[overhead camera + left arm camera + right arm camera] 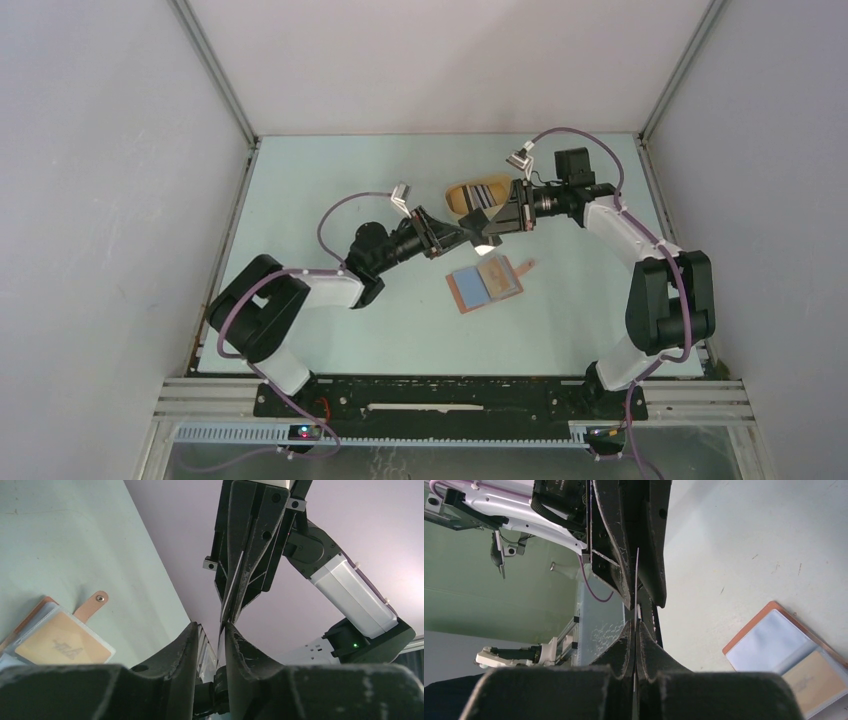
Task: Put the credit cards into the card holder
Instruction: Pick up the credit card from the storage box.
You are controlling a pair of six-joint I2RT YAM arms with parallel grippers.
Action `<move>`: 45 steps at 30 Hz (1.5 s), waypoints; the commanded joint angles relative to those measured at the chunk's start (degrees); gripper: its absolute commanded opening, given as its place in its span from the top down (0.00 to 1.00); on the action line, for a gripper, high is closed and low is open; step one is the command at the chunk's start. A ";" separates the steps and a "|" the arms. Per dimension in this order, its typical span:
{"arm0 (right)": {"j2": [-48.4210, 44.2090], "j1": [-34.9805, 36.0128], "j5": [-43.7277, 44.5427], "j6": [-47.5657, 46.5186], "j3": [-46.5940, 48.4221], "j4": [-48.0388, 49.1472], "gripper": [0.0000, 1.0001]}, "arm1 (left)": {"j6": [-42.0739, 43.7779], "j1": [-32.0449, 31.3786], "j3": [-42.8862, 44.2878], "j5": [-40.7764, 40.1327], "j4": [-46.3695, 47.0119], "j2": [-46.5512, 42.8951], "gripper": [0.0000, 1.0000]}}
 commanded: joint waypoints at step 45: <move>3.47 -0.30 29.09 -28.15 -0.81 -20.40 0.68 | 11.85 3.56 -2.31 8.10 -10.62 1.92 1.00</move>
